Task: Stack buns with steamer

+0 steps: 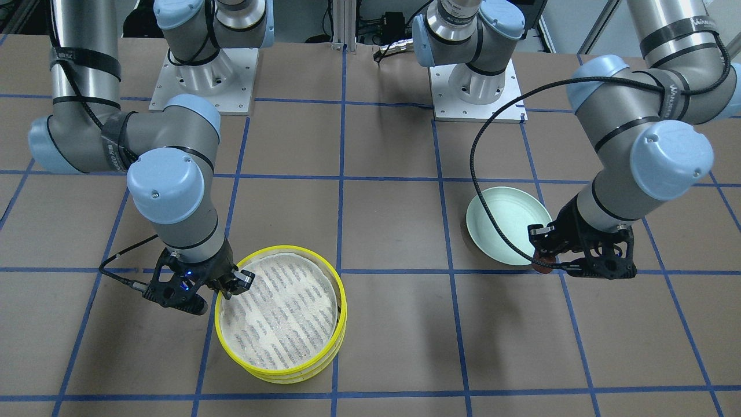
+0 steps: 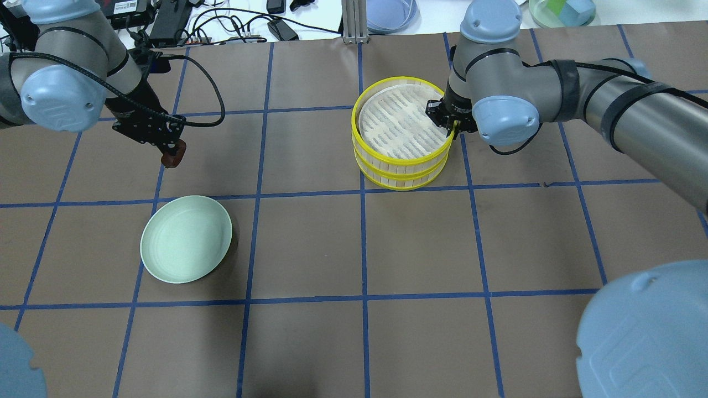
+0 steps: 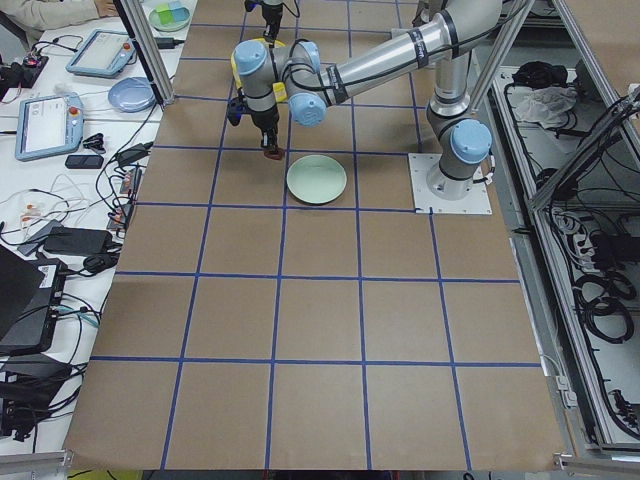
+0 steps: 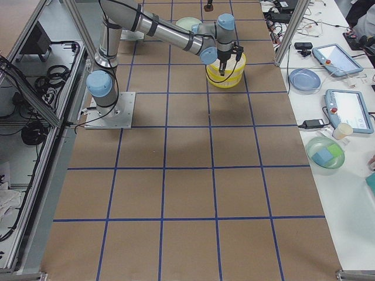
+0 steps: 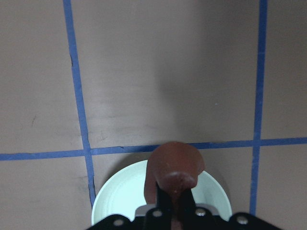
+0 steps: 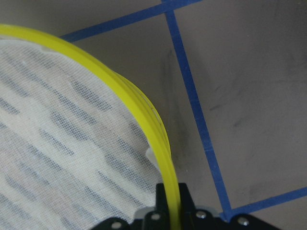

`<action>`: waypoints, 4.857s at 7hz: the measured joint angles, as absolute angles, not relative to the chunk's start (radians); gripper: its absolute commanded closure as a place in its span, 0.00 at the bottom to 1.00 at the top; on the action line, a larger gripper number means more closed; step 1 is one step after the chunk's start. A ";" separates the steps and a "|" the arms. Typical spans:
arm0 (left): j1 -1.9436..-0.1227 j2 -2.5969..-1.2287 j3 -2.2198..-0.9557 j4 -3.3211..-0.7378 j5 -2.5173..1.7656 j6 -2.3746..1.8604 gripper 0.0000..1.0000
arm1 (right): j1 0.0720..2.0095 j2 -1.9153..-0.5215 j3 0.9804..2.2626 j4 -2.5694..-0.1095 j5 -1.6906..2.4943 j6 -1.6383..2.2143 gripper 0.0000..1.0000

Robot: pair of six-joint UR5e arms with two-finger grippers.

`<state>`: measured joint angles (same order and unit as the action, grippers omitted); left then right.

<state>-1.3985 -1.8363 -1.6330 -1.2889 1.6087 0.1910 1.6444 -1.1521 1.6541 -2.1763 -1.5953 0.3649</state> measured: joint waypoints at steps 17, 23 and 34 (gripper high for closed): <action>-1.801 -2.035 -1.582 -0.658 1.138 -1.114 0.00 | 1.642 -1.539 1.488 -1.601 -1.638 0.090 0.00; -1.593 -1.862 -1.564 -1.102 1.384 -0.362 0.00 | 1.651 -1.534 1.480 -1.552 -1.622 0.003 0.00; -1.450 -1.501 -1.577 -1.586 1.541 0.075 0.00 | 1.646 -1.546 1.492 -1.566 -1.575 -0.109 0.00</action>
<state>-1.4503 -1.5006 -1.5765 -1.5861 1.5409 0.0748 1.6458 -1.5461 1.4916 -1.5660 -1.5747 -0.1089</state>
